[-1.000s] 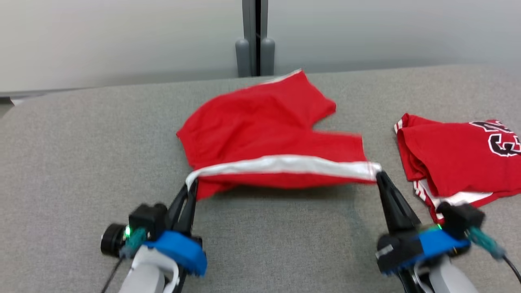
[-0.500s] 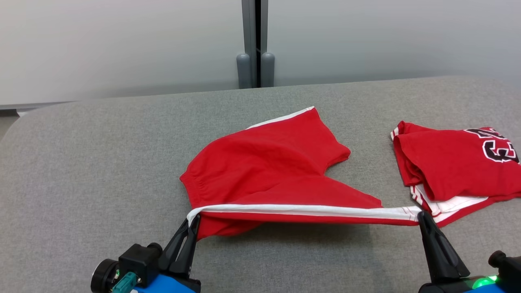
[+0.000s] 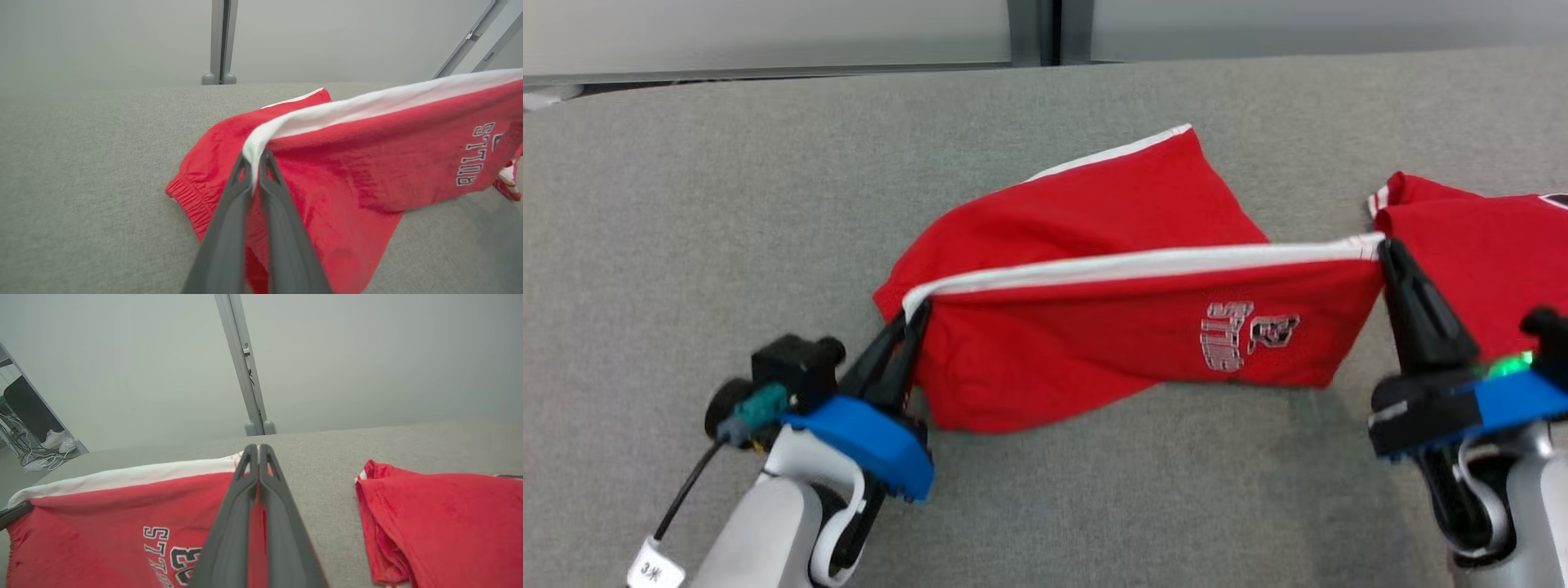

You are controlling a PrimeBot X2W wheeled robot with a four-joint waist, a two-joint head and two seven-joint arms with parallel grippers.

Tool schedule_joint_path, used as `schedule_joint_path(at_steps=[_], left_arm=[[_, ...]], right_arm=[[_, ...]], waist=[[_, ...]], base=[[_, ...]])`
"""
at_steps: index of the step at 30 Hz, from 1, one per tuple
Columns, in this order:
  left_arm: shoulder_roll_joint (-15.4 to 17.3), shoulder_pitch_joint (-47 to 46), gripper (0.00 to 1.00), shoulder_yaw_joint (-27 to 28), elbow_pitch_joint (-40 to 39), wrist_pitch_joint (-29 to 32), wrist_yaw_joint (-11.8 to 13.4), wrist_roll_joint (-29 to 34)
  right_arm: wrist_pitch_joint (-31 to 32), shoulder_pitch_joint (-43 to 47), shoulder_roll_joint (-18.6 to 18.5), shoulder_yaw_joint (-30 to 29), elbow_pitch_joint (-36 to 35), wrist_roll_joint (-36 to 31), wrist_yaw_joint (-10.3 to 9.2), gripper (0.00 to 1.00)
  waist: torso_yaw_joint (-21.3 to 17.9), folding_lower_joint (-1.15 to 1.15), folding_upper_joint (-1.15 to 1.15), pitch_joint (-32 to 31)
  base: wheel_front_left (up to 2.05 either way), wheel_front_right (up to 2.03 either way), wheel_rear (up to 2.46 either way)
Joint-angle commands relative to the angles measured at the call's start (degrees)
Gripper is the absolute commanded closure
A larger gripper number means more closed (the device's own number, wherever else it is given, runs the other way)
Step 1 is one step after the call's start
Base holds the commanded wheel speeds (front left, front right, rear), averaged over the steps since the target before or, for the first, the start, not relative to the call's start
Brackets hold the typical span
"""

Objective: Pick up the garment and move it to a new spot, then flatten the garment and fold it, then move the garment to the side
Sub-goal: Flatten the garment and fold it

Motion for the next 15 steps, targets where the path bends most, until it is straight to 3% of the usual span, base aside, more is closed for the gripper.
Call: schedule_joint_path(at_steps=[1,7,15], left_arm=[[-0.1,-3.9,1.0,-0.1,1.4,-0.1,-0.3,-0.1],[-1.1,-14.1,1.0,-1.4,7.1,-0.9,-1.0,-0.9],[-2.2,-23.7,1.0,-4.3,14.9,-2.0,-1.6,-2.7]], right_arm=[[0.0,-5.3,-1.6,0.4,3.0,0.4,-0.01,1.0],[-1.3,-21.5,-5.2,2.6,16.5,1.9,-0.01,1.0],[-4.4,-39.0,-6.7,7.5,35.7,2.7,-0.01,1.0]], waist=[[3.1,-0.02,0.0,4.7],[5.6,-0.02,0.0,10.6],[7.6,-0.02,0.0,14.9]], base=[[0.0,0.0,0.0],[0.0,0.0,0.0],[0.0,0.0,0.0]])
